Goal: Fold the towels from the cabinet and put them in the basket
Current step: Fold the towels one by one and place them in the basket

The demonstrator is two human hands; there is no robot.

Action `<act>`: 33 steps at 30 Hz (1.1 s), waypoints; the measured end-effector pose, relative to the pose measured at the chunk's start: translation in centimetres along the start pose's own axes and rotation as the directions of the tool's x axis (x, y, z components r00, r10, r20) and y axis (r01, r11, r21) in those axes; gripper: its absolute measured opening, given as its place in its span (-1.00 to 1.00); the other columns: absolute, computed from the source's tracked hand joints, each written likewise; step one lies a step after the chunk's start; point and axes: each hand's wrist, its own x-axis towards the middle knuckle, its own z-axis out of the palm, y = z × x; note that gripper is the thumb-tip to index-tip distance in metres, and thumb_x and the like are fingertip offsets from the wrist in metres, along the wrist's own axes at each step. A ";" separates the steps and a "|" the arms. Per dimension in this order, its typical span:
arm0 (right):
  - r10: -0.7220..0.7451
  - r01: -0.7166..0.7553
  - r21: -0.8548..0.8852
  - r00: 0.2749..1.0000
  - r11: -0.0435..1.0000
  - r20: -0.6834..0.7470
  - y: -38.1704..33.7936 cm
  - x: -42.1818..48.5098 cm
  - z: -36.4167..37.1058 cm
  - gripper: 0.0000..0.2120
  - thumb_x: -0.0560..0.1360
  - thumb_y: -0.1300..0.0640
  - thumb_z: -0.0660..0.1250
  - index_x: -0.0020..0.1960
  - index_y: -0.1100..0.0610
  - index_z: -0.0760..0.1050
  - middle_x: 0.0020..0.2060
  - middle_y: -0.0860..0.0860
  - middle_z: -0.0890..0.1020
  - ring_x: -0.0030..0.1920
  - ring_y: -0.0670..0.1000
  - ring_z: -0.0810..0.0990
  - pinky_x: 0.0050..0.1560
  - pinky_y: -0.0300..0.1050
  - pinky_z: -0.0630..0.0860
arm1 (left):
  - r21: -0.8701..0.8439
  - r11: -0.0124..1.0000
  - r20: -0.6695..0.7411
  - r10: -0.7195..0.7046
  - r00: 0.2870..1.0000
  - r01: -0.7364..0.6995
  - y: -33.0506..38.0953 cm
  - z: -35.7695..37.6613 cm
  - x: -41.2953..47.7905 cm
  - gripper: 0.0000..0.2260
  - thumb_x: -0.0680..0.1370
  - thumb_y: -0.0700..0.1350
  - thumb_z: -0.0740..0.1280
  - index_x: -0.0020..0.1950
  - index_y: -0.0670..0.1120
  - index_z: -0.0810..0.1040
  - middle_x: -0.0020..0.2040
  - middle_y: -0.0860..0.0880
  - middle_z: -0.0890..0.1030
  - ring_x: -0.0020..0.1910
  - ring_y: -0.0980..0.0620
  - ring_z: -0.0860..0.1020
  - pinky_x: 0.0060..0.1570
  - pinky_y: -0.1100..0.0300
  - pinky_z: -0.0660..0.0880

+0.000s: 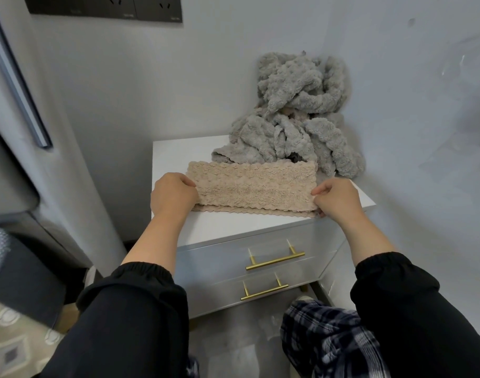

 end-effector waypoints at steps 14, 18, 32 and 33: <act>0.060 -0.065 0.150 0.998 0.987 0.038 -0.4 -0.1 -1.0 -0.58 0.34 0.51 0.11 -0.30 0.06 0.56 -0.43 0.10 0.52 -0.44 0.11 0.47 -0.31 -0.04 0.54 | -0.258 0.959 0.059 -0.106 0.993 0.117 -0.3 -0.4 0.4 -0.59 0.37 -0.38 0.09 -0.18 0.00 0.66 -0.19 0.11 0.54 -0.20 -0.01 0.50 -0.34 0.24 0.35; 0.081 -0.091 0.143 0.994 0.985 0.075 -0.5 0.0 -1.2 -0.61 0.37 0.52 0.12 -0.25 0.12 0.59 -0.42 0.09 0.51 -0.44 0.09 0.45 -0.35 -0.08 0.50 | -0.251 0.960 0.060 -0.111 0.992 0.123 -0.3 -0.3 0.4 -0.59 0.37 -0.37 0.08 -0.20 0.01 0.65 -0.12 0.04 0.57 -0.22 -0.01 0.49 -0.33 0.23 0.36; -0.175 0.184 -0.179 0.982 0.966 0.066 -1.1 -1.0 -0.2 -0.82 0.42 0.29 0.31 -0.08 0.06 0.60 0.05 0.08 0.50 0.03 0.11 0.52 0.02 0.01 0.54 | 0.365 0.839 -0.044 0.448 0.893 -0.403 0.7 1.9 -0.7 -0.71 0.48 -0.20 0.29 0.19 -0.15 0.55 0.40 -0.16 0.35 0.33 -0.20 0.30 0.18 -0.05 0.34; -0.181 0.203 -0.200 0.976 0.958 0.125 -1.1 -1.1 0.0 -0.84 0.44 0.27 0.32 -0.08 0.06 0.60 0.01 0.07 0.56 0.01 0.10 0.55 0.02 -0.03 0.54 | 0.337 0.804 0.012 0.517 0.856 -0.490 1.1 2.5 -1.0 -0.71 0.51 -0.19 0.26 0.22 -0.16 0.54 0.38 -0.16 0.39 0.32 -0.20 0.32 0.19 -0.05 0.34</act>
